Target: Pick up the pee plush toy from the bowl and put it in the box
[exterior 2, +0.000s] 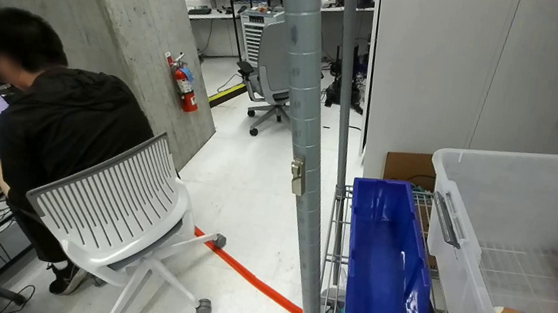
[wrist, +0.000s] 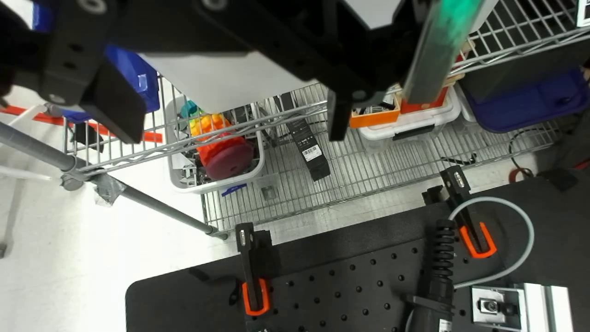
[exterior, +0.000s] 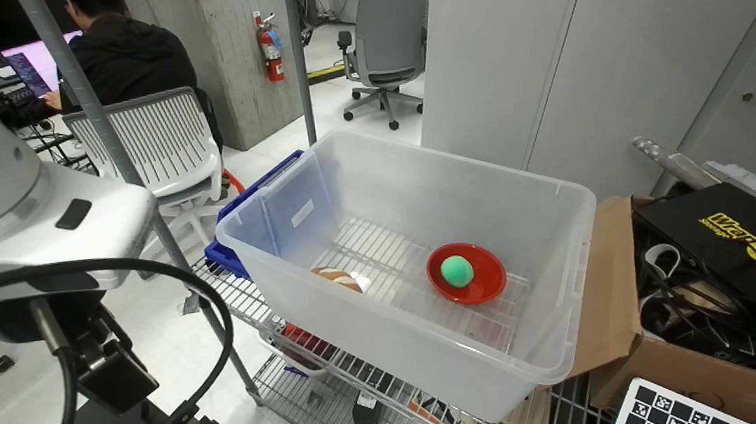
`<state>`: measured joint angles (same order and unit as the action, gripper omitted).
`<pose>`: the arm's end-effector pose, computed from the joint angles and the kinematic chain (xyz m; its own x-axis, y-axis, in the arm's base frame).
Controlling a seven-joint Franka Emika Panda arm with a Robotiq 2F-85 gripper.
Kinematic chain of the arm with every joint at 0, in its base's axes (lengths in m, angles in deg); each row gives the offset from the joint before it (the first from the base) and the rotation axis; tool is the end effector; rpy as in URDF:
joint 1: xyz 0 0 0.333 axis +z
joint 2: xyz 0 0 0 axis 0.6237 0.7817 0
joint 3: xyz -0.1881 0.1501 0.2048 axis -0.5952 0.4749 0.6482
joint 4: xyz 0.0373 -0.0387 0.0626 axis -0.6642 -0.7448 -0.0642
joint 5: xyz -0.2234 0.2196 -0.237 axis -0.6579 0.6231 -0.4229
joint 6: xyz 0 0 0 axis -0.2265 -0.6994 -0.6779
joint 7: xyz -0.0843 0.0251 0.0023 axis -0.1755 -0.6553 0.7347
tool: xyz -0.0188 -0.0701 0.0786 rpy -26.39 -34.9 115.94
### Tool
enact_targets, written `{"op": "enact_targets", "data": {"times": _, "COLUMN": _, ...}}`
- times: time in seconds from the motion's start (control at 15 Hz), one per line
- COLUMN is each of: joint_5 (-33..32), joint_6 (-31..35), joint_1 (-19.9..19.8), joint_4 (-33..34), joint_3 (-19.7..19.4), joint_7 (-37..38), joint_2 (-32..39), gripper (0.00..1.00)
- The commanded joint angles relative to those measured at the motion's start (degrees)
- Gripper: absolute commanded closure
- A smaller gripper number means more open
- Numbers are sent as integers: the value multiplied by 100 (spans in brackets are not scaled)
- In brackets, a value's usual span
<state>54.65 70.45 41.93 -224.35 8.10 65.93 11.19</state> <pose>0.3324 0.0443 0.4066 0.9840 -0.1766 0.0239 -0.1723 -0.9770 -0.1255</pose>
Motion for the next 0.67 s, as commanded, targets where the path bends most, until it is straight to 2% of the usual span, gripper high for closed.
{"op": "enact_targets", "data": {"times": 0.0, "joint_5": 142, "joint_6": 104, "joint_1": -27, "joint_4": 181, "joint_3": 16, "joint_7": 89, "joint_2": 204, "gripper": 0}}
{"op": "enact_targets", "data": {"times": 0.13, "joint_5": 291, "joint_6": 301, "joint_1": 21, "joint_4": 459, "joint_3": -40, "joint_7": 66, "joint_2": 524, "gripper": 0}}
{"op": "enact_targets", "data": {"times": 0.27, "joint_5": 346, "joint_6": 781, "joint_1": -4, "joint_4": 776, "joint_3": -9, "joint_7": 77, "joint_2": 938, "gripper": 0}}
{"op": "enact_targets", "data": {"times": 0.6, "joint_5": 265, "joint_6": 2324, "joint_1": -147, "joint_4": 1889, "joint_3": 39, "joint_7": 379, "joint_2": 2408, "gripper": 0}}
